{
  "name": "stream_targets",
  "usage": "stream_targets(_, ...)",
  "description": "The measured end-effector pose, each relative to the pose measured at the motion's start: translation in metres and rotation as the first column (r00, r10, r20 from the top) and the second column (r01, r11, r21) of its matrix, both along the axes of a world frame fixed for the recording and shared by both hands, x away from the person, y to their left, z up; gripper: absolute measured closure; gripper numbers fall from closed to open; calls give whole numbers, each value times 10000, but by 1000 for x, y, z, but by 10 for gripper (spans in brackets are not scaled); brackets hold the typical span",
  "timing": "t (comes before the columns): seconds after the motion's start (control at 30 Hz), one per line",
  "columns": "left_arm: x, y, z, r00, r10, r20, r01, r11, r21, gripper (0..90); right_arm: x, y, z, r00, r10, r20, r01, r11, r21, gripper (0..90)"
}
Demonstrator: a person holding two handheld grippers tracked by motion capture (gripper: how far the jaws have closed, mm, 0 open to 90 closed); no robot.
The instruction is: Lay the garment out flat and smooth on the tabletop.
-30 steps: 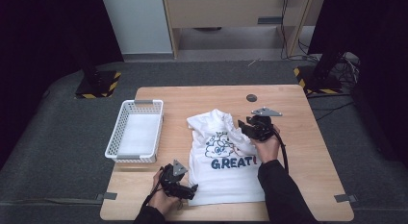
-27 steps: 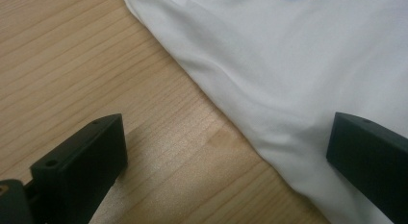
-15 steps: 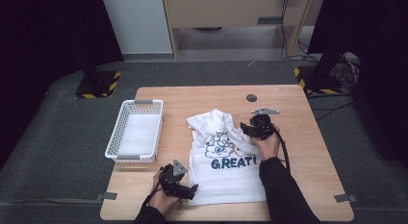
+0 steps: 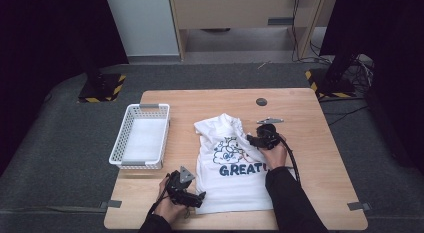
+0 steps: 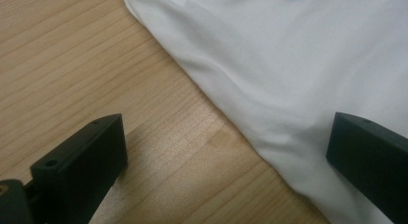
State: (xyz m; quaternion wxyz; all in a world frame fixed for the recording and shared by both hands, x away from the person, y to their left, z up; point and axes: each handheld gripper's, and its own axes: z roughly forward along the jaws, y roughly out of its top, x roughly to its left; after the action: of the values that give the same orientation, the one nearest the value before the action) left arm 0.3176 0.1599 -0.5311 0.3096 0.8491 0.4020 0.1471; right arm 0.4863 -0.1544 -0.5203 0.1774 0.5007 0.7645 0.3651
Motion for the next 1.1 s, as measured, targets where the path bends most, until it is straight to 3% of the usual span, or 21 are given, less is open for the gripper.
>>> stream_targets(0.4, 0, 0, 0, 10000, 3, -2, -3, 10000, -4, 0, 0, 1, -9, 9999, 42, -163, -42, 10000, -23, 562)
stream_targets(0.6, 0, 0, 0, 10000, 8, 1, -8, 10000, -6, 0, -1, 2, -10, 9999, 107, 13, -107, 9999, -102, 659)
stream_targets(0.83, 0, 0, 0, 10000, 13, 5, -13, 10000, -10, 0, -3, 2, -11, 9996, 293, 60, -294, 9996, 30, 843)
stream_targets(0.93, 0, 0, 0, 10000, 10, 4, -10, 10000, -6, 0, -3, 1, -12, 9996, 275, 33, -275, 9995, 174, 865)
stream_targets(1.1, 0, 0, 0, 10000, 11, 5, -11, 10000, -8, 0, -4, 1, -11, 9996, 243, 130, -243, 9997, -32, 876)
